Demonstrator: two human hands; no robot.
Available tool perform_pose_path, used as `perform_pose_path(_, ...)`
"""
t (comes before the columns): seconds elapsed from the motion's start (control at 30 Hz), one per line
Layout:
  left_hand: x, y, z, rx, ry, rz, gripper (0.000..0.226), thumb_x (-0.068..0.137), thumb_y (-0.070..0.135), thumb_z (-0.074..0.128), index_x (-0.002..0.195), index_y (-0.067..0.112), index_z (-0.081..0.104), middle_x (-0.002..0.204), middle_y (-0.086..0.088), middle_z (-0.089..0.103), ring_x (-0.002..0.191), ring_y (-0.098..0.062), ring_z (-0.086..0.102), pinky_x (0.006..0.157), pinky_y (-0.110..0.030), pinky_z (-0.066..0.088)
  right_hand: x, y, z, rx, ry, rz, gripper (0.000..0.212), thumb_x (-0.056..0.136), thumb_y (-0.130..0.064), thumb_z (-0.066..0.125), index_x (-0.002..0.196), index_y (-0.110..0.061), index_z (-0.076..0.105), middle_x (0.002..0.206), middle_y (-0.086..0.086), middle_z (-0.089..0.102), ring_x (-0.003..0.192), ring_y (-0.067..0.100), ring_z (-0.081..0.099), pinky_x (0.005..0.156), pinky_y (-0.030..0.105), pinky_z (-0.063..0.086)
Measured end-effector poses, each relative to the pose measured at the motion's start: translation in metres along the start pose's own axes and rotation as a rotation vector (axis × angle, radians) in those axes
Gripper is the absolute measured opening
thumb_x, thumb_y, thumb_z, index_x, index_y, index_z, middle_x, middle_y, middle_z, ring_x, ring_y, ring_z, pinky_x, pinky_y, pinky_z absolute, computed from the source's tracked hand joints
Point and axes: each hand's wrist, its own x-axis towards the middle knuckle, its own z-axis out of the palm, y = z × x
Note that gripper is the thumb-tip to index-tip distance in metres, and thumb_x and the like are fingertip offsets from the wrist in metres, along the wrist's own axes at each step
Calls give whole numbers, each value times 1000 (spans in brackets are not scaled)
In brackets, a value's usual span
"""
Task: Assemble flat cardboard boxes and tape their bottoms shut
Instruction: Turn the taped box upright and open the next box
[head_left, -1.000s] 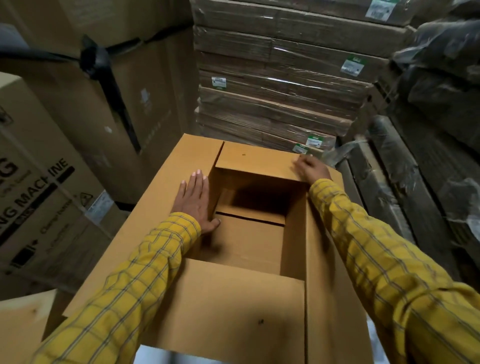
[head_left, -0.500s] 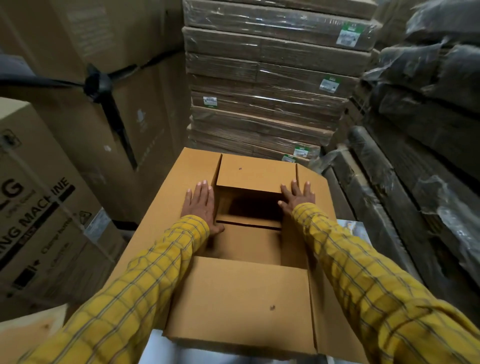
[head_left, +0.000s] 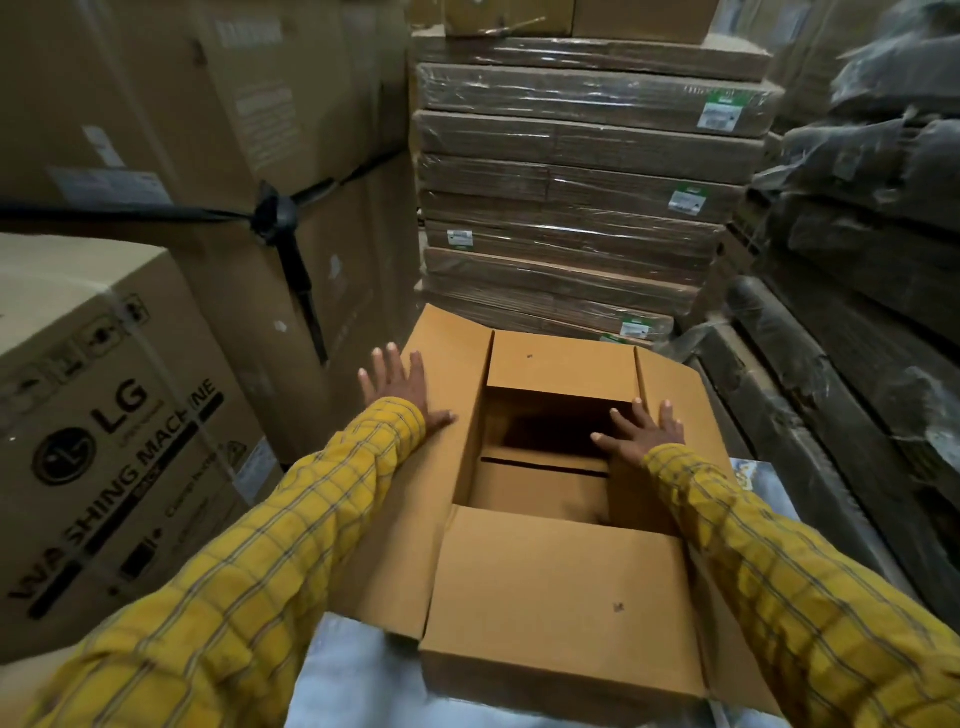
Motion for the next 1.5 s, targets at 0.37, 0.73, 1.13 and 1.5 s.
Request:
perform_pose_path(0.37,-12,21,-55,-867,-173,246,46,91,16,67,136,16,57,131,-9,62,116,-27,59,91,-38,54,0,5,1,79,-8,-26,79,90,-78,37,158,-44,13,169,-6,-10,151,37,-23,122,52,-9)
perform_pose_path(0.73,-59,122,33,-389,-198,198,100,64,101,19,151,56,-4,167,0,-10,152,-37,-9,117,-67,3,-8,11,12,48,117,-97,84,90,-79,36,159,-42,5,167,-3,-19,152,32,-21,122,49,-7)
perform_pose_path(1.13,-64,136,92,84,37,166,98,70,94,-3,155,45,-11,166,-6,-19,147,-45,-20,107,-76,-2,-35,71,16,133,206,196,83,87,-85,19,157,-46,-2,167,-8,-19,153,31,-18,111,74,-9)
perform_pose_path(1.5,-63,135,92,66,47,171,95,73,92,-3,155,44,-9,166,-7,-17,147,-46,-20,109,-75,-1,-57,66,-94,369,425,339,78,84,-51,75,144,-11,45,147,17,48,132,36,50,107,43,44)
